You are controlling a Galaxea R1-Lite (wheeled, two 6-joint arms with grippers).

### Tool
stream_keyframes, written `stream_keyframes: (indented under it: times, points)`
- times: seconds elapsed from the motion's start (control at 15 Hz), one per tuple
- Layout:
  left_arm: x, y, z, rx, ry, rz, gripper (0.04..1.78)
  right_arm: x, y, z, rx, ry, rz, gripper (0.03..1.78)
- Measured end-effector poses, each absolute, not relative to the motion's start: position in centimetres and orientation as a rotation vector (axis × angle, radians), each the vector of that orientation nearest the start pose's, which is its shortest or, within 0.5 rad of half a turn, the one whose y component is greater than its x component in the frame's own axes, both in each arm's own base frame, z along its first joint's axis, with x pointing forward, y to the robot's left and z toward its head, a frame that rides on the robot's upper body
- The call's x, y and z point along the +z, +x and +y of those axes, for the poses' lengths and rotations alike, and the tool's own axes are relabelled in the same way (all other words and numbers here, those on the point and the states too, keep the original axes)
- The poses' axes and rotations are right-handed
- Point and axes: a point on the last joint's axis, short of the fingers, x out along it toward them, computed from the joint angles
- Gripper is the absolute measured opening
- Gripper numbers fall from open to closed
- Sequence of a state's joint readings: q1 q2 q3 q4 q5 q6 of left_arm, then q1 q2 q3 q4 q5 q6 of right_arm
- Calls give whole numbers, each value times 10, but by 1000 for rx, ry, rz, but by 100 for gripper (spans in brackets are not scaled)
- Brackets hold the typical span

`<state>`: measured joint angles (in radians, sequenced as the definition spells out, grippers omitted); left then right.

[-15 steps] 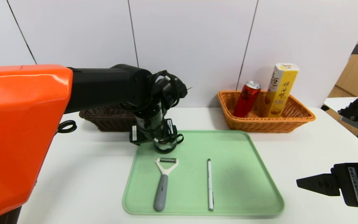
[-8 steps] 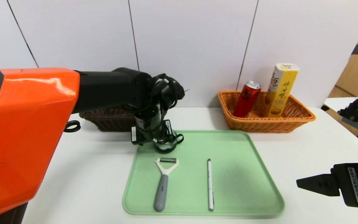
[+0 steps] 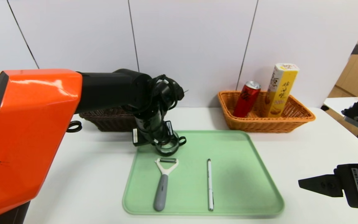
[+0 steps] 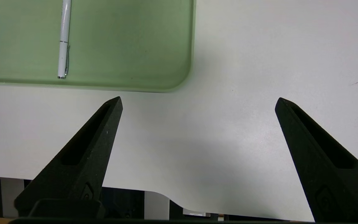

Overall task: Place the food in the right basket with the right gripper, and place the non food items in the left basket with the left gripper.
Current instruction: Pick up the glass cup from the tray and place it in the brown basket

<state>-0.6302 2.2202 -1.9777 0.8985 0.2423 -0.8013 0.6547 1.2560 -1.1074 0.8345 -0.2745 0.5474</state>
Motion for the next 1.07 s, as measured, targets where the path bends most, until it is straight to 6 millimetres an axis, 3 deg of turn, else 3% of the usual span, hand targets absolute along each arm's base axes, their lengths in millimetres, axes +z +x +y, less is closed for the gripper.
stream_keyframes:
  times: [0.27,0.47,0.67,0.87,1.07]
  points:
    - [180,335,-239,58,-253,1089,10,251,118,83,102,64,928,170]
    - [201,332,-240,-80,-355,1069,10,248,116,81,100,61,934,170]
    - [251,316,-235,-360,-515,1022,10,247,115,80,99,60,936,170]
    - [315,293,-217,-630,-652,856,10,247,114,80,98,60,935,170]
    - [360,287,-173,-597,-729,604,10,246,114,79,94,59,938,170]
